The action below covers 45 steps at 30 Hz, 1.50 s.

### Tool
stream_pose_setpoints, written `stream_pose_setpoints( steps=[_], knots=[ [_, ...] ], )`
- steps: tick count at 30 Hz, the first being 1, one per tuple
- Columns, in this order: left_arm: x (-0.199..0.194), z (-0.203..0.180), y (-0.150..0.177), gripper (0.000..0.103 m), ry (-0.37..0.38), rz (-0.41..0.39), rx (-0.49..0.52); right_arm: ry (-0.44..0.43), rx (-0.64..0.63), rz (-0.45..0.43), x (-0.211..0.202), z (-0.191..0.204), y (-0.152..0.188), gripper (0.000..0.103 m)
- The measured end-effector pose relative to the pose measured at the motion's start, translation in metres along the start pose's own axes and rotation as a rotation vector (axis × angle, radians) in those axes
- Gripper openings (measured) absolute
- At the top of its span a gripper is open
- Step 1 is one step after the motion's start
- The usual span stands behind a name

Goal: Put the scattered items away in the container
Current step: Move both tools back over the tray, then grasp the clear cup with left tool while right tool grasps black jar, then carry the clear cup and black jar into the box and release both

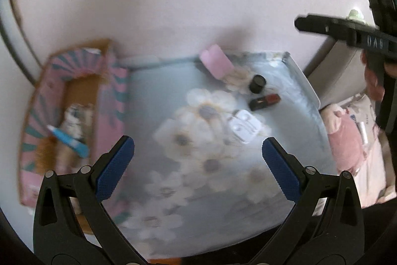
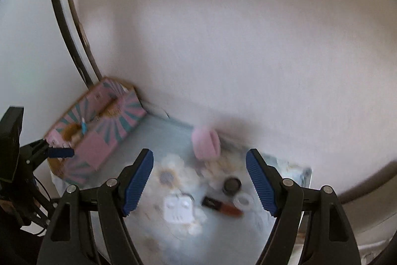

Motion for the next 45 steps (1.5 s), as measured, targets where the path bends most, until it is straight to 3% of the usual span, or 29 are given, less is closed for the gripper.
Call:
stream_pose_setpoints(
  steps=[3, 9, 14, 17, 18, 20, 23, 25, 27, 29, 38, 45],
  knots=[
    [0.032, -0.002, 0.001, 0.100, 0.004, 0.013, -0.043, -0.002, -0.019, 0.031, 0.025, -0.007, 0.021, 0.073],
    [0.092, 0.005, 0.004, 0.083, -0.026, 0.023, -0.112, -0.006, -0.086, 0.068, 0.078, -0.017, 0.058, 0.073],
    [0.132, 0.012, 0.008, 0.070, -0.055, 0.049, -0.130, -0.031, -0.093, 0.083, 0.118, -0.018, 0.072, 0.073],
    [0.141, 0.013, 0.010, 0.068, -0.080, 0.048, -0.128, -0.045, -0.088, 0.088, 0.132, -0.019, 0.074, 0.069],
    [0.143, 0.014, 0.009, 0.067, -0.080, 0.047, -0.130, -0.049, -0.089, 0.093, 0.136, -0.019, 0.075, 0.066],
    [0.145, 0.017, 0.008, 0.056, -0.084, 0.048, -0.135, -0.051, -0.089, 0.101, 0.143, -0.019, 0.077, 0.064],
    [0.152, 0.019, 0.007, 0.053, -0.085, 0.062, -0.132, -0.054, -0.089, 0.114, 0.153, -0.017, 0.080, 0.056],
    [0.152, 0.019, 0.006, 0.046, -0.074, 0.055, -0.126, -0.054, -0.092, 0.122, 0.157, -0.017, 0.082, 0.048],
    [0.153, 0.019, 0.004, 0.040, -0.063, 0.054, -0.129, -0.054, -0.101, 0.130, 0.159, -0.016, 0.082, 0.033],
    [0.153, 0.019, 0.004, 0.034, -0.056, 0.052, -0.138, -0.058, -0.105, 0.129, 0.160, -0.015, 0.081, 0.033],
    [0.145, 0.022, 0.001, 0.033, -0.059, 0.042, -0.164, -0.062, -0.099, 0.098, 0.148, -0.017, 0.074, 0.033],
    [0.106, 0.016, -0.010, 0.033, -0.055, 0.006, -0.156, -0.084, -0.092, 0.083, 0.125, -0.019, 0.049, 0.033]
  ],
)
Point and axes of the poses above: each gripper's, at about its wrist camera, not at the fingertips, and x roughly the way its jaws point, z to its left, y to its underside, the point moved 2 cm from there along x, roughly the way its jaws point, and after that the axes turned 15 degrees about y, right-handed, at the moved point
